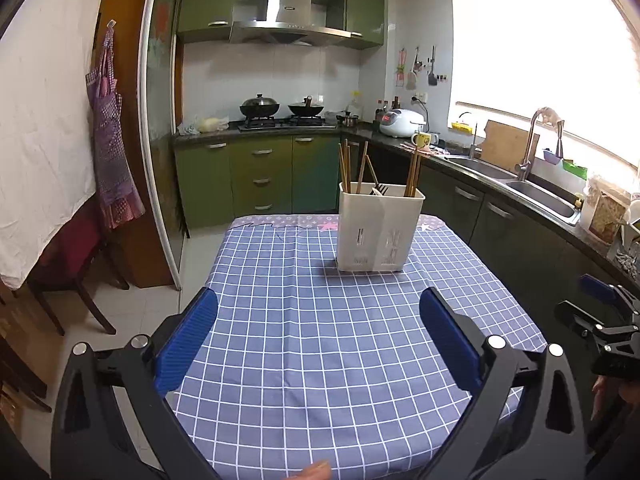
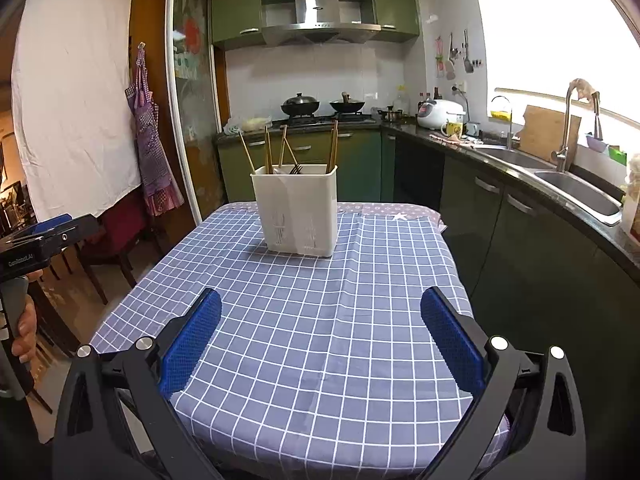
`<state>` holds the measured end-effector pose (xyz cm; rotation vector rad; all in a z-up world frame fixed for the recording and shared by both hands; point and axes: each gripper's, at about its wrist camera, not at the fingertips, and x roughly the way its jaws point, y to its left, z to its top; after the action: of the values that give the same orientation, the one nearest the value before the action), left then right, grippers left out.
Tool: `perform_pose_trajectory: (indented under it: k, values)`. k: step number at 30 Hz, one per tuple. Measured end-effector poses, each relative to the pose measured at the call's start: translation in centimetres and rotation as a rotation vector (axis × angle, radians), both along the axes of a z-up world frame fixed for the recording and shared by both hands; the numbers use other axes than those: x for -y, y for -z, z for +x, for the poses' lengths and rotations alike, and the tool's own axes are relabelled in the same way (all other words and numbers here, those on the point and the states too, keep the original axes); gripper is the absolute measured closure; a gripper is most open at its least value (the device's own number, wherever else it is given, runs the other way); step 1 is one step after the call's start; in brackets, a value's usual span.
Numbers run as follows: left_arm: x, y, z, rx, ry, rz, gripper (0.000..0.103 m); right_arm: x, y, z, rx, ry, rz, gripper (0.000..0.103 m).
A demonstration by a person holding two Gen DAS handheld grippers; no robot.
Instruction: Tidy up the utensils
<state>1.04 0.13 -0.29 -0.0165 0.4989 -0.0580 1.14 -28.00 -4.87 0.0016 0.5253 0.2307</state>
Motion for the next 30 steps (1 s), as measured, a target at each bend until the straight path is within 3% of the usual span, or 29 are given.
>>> perform_pose_trajectory:
  k: [30]
  values:
    - [0.0,-0.1,-1.6,0.008,0.002,-0.004,0.007,-0.4,-1.2,-1.8,0.029,-0.026,-0.001,0.005]
